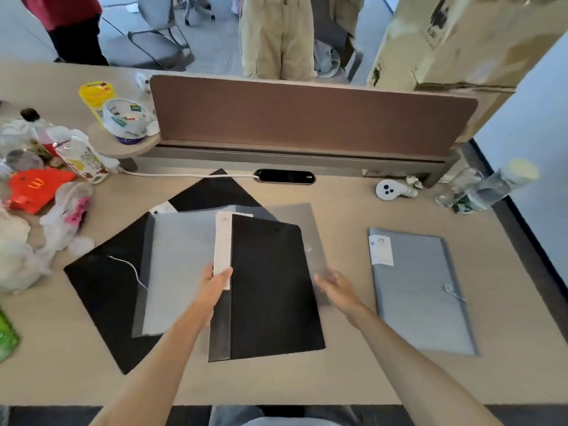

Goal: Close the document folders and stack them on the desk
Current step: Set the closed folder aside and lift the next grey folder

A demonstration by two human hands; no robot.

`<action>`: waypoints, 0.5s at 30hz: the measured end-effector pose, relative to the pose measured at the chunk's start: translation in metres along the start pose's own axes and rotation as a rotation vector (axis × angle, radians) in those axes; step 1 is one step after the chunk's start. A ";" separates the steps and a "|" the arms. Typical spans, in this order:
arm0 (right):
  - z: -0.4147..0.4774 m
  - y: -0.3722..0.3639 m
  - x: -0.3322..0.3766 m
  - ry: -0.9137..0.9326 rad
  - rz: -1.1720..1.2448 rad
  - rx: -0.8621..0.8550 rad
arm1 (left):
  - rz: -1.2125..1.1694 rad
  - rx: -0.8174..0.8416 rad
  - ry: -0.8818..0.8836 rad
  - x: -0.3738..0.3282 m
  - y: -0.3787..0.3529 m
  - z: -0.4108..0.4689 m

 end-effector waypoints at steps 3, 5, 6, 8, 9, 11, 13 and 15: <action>0.006 -0.005 -0.008 0.002 -0.025 0.118 | 0.017 -0.070 -0.058 -0.007 -0.001 -0.005; 0.008 -0.008 0.000 0.090 -0.091 0.089 | 0.007 -0.111 -0.077 -0.018 0.001 -0.009; 0.012 -0.008 0.002 0.127 -0.169 0.036 | -0.006 -0.127 -0.081 -0.025 0.002 -0.012; 0.024 -0.010 -0.001 0.143 -0.355 -0.035 | -0.029 -0.154 -0.103 -0.035 0.006 -0.017; 0.031 -0.014 -0.006 0.141 -0.404 -0.026 | -0.033 -0.162 -0.115 -0.039 0.008 -0.022; 0.042 -0.024 -0.008 0.138 -0.436 -0.007 | -0.028 -0.173 -0.135 -0.045 0.017 -0.028; 0.039 -0.031 0.004 0.162 -0.380 -0.006 | -0.046 -0.178 -0.126 -0.044 0.029 -0.031; 0.030 -0.039 0.022 0.177 -0.279 0.003 | -0.055 -0.189 -0.118 -0.044 0.043 -0.034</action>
Point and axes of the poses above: each hand's wrist, its own z-axis towards the middle knuckle, its own y-axis out of the back of the hand, x = y × z, the point moved 4 cm from there along z, towards the middle knuckle, and after that the axes turned 13 degrees about -x, right-handed, at the moved point
